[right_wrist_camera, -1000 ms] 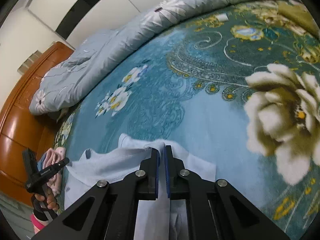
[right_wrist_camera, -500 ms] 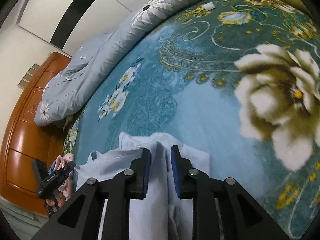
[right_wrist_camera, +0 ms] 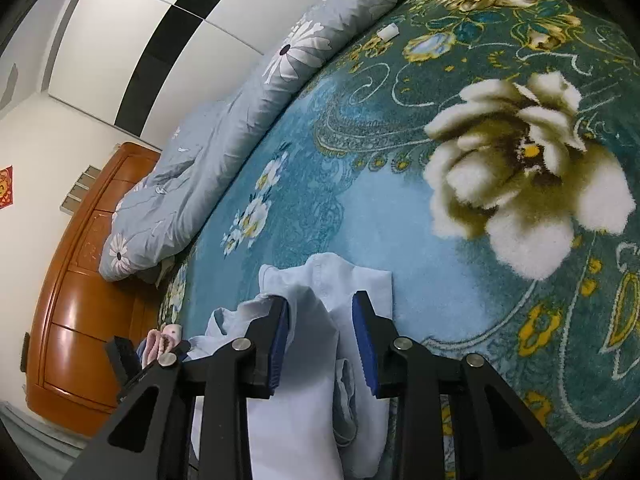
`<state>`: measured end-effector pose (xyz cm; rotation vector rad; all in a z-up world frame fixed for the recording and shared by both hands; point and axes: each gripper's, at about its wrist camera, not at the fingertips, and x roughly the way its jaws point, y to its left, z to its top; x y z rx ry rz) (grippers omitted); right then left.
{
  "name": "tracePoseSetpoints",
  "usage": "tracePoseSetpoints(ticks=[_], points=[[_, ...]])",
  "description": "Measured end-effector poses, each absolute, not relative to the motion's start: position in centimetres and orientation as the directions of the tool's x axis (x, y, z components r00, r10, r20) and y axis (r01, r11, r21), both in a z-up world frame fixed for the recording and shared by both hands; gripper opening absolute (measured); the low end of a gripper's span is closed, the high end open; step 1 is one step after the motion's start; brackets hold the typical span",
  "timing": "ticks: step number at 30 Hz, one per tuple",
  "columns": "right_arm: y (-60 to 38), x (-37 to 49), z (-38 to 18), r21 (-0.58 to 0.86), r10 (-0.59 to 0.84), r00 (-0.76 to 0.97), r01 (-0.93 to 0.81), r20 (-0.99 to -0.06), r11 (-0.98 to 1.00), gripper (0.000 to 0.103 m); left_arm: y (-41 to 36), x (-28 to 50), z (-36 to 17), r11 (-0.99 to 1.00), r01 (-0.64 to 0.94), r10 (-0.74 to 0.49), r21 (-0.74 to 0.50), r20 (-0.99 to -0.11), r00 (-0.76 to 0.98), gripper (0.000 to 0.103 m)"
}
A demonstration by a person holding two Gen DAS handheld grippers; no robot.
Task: Fold clothes
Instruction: 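Open both grippers and withdraw them from the folded shirt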
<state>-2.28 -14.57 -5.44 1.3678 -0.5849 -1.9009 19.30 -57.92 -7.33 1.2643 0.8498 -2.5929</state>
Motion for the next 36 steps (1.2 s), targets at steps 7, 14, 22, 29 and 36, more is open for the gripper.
tracePoseSetpoints(ticks=[7,14,22,29,36], points=[[-15.8,-2.6,-6.8,0.696,-0.747,-0.148,0.282,-0.648,-0.66,0.033,-57.1,20.0,-6.6,-0.834,0.265,0.199,-0.484,-0.712,-0.673,0.049],[-15.1,-2.6,-7.0,0.72,-0.764,-0.14,0.263,-0.63,-0.642,0.034,-54.8,19.8,-6.5,-0.905,0.168,0.199,-0.391,-0.737,-0.646,0.056],[-14.3,-2.4,-4.3,0.72,-0.782,-0.191,0.308,-0.594,-0.622,0.043,-52.8,18.6,-7.2,-0.966,0.151,0.072,-0.211,-0.777,-0.626,0.056],[-12.9,-1.5,-6.4,0.72,-0.764,-0.179,0.256,-0.62,-0.645,0.043,-53.6,18.7,-7.4,-0.964,0.2,0.018,-0.176,-0.79,-0.613,0.056],[-11.5,-1.1,-7.1,0.729,-0.76,-0.184,0.216,-0.623,-0.65,0.043,-52.7,17.9,-7.3,-0.97,0.17,0.031,-0.172,-0.784,-0.62,0.014]])
